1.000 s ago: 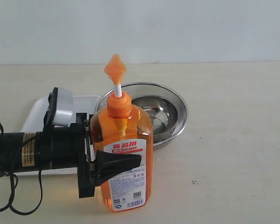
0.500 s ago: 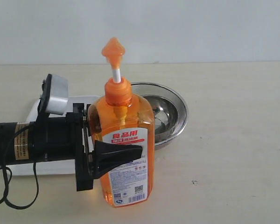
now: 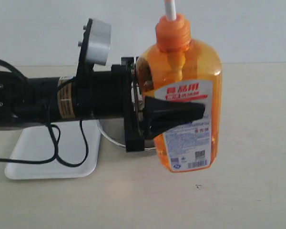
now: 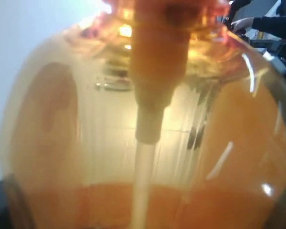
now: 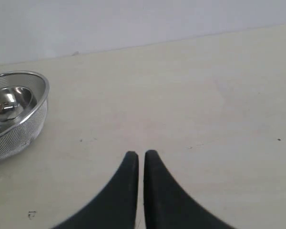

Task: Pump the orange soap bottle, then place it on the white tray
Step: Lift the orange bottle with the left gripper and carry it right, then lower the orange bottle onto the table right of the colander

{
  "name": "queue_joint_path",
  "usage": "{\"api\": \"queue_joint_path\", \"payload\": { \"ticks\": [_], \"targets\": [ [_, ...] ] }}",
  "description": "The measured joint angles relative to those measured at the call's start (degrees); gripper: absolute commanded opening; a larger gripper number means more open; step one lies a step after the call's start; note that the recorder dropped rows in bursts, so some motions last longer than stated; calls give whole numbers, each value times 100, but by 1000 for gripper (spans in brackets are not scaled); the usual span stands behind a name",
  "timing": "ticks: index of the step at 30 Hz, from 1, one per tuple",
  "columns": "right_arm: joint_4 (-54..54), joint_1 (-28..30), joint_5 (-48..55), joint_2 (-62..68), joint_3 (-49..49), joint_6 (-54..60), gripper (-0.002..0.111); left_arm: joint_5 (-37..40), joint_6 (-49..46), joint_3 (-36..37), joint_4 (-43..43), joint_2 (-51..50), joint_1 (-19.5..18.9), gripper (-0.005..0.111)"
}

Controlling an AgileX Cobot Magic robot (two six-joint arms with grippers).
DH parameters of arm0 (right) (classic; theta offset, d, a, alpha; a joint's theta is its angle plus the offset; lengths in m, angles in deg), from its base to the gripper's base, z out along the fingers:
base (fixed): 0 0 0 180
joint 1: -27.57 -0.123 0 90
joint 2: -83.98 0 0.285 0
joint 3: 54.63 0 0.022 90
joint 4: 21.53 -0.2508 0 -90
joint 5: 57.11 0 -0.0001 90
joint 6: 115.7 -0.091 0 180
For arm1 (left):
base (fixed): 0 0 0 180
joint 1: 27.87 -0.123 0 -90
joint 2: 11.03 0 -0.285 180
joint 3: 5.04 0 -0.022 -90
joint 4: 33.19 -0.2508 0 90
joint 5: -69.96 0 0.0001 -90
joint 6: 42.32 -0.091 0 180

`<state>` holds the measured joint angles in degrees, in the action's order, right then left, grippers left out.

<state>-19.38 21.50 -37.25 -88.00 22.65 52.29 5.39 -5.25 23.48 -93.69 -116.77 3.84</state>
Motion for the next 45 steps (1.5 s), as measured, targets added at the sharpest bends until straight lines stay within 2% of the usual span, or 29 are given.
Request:
{"api": "queue_joint_path", "payload": {
  "ticks": [4,11,18,23,26,32,35,40,45],
  "targets": [
    [0,0,0,0,0,0,0,164,305,-731,64,-93,245,5],
    [0,0,0,0,0,0,0,1105,733,-2145,189,-706,789,5],
    [0,0,0,0,0,0,0,2272,679,-3073,1535,-1473,1220,5],
    [0,0,0,0,0,0,0,3611,-134,-3655,2620,-1858,1543,5],
    [0,0,0,0,0,0,0,4117,-961,-4004,3653,-2097,1711,5],
    [0,0,0,0,0,0,0,4225,-2233,-4472,5691,-2511,1867,5],
    [0,0,0,0,0,0,0,4225,-2689,-4593,6369,-2727,1877,5],
    [0,0,0,0,0,0,0,4246,-3247,-4634,7003,-3027,1890,5],
    [0,0,0,0,0,0,0,4296,-3707,-4642,7145,-3190,1947,5]
  ]
}}
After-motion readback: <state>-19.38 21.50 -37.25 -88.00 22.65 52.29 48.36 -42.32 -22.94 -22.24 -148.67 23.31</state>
